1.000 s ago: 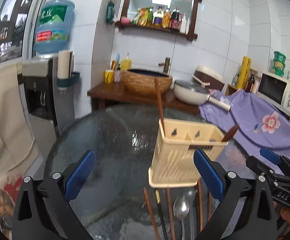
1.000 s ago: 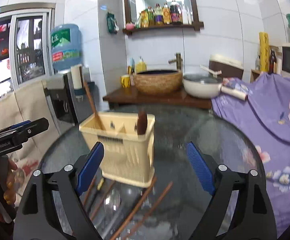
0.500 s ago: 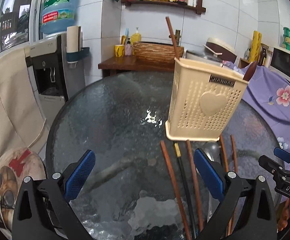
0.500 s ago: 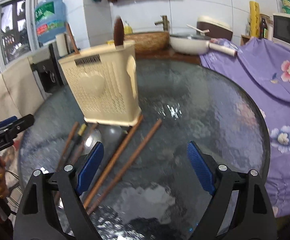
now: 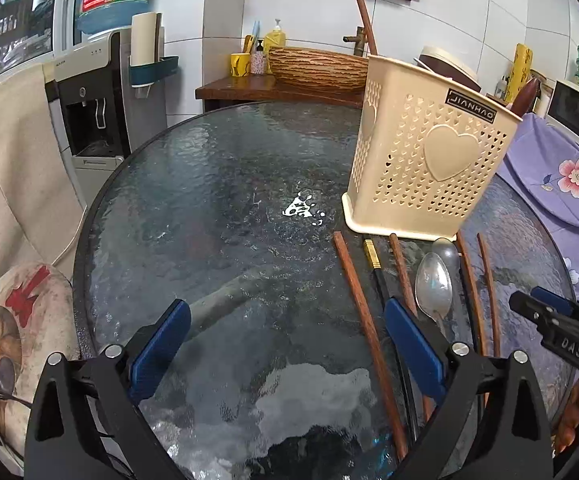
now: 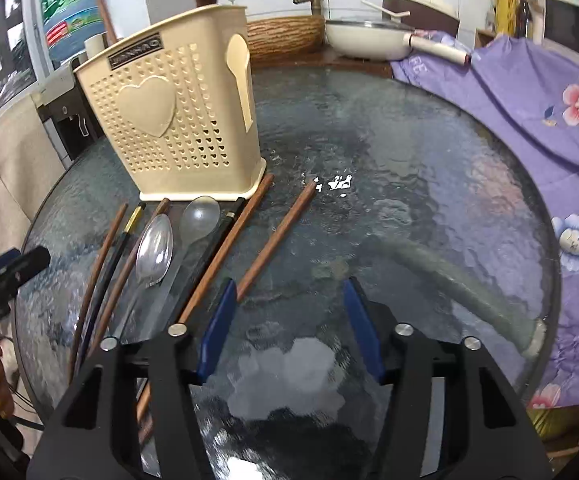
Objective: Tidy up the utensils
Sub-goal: 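Move the left tool back down to the row of utensils, then close the left tool on another brown wooden chopstick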
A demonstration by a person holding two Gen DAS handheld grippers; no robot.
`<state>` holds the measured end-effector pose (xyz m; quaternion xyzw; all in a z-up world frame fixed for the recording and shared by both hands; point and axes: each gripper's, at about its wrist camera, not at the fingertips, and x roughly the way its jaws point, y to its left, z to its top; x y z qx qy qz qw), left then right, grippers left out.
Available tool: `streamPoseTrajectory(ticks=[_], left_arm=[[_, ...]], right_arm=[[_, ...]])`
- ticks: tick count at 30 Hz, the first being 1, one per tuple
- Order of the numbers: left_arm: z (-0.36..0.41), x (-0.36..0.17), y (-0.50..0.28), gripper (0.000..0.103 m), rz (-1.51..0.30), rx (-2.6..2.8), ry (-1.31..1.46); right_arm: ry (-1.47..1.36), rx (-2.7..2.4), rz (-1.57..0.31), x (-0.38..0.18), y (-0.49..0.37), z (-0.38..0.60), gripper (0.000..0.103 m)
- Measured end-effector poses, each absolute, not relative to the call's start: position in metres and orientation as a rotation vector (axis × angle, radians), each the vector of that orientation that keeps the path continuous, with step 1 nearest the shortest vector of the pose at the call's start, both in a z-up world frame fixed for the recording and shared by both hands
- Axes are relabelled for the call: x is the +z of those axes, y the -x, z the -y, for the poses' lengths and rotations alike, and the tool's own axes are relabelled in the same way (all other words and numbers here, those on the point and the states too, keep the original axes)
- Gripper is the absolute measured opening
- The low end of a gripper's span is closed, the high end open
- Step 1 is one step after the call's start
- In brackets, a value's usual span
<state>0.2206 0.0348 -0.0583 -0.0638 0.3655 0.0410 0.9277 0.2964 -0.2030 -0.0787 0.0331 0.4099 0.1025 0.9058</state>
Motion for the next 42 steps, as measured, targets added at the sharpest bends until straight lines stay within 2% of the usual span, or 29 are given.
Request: streamPoseTrajectory(ticks=[3, 9, 15, 23, 34, 42], left_arm=[[-0.034, -0.061, -0.228, 0.082, -0.774, 0.067, 0.136], [-0.024, -0.069, -0.239, 0.067, -0.814, 0.033, 0.126], [-0.013, -0.069, -0.253, 0.056, -0.841, -0.011, 0.121], [-0.011, -0.079, -0.265, 0.05, -0.879, -0.015, 0.12], [-0.012, -0.08, -0.281, 0.046, -0.903, -0.019, 0.095], [0.003, -0.081, -0.298, 0.031, -0.92, -0.013, 0.004]], right_arm=[[-0.09, 0.219, -0.872, -0.08, -0.308, 0.196, 0.049], [-0.057, 0.204, -0.891, -0.084, -0.321, 0.179, 0.048], [-0.047, 0.172, -0.902, -0.088, -0.33, 0.182, 0.04], [-0.019, 0.157, -0.912, -0.088, -0.348, 0.181, 0.035], [0.016, 0.161, -0.917, -0.087, -0.359, 0.172, 0.027], [-0.004, 0.142, -0.912, -0.088, -0.378, 0.179, 0.015]])
